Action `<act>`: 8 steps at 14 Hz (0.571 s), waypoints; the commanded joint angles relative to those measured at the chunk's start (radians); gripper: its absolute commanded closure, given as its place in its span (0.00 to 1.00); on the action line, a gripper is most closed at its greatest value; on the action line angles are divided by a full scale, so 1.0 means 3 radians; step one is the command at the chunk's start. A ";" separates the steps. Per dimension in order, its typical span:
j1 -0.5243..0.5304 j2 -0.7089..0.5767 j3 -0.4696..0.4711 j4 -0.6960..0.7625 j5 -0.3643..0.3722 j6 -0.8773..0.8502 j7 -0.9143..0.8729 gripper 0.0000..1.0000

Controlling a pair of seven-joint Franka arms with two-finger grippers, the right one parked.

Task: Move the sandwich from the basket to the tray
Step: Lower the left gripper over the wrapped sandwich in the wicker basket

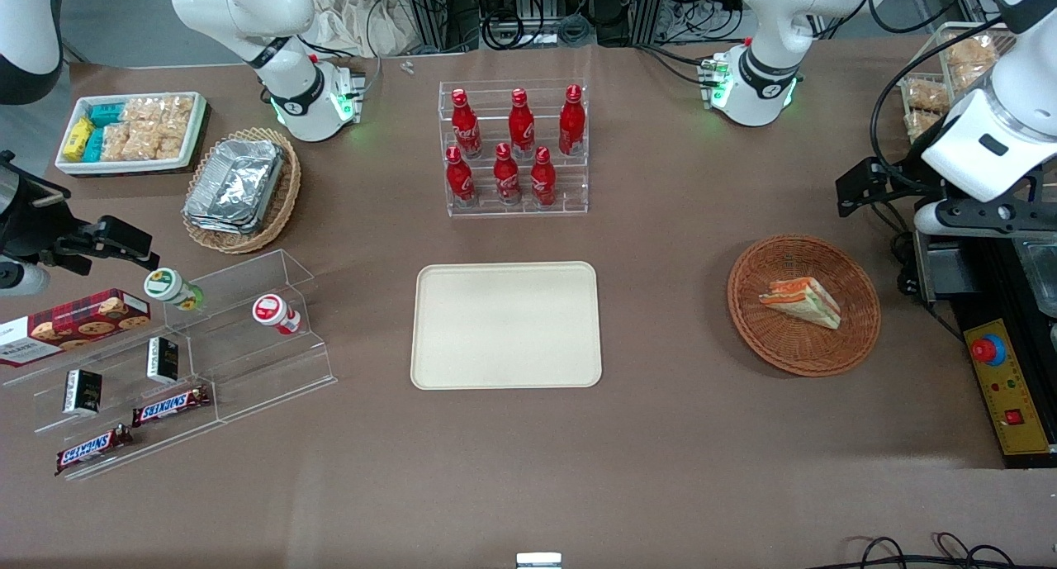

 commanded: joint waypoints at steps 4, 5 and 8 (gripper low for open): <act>-0.0037 0.0030 0.0064 0.0006 -0.0021 -0.0174 -0.0031 0.00; -0.0037 0.0081 0.0094 0.0001 -0.0016 -0.0179 -0.0331 0.00; -0.0037 0.0305 0.0100 -0.0045 0.0010 -0.0179 -0.1634 0.00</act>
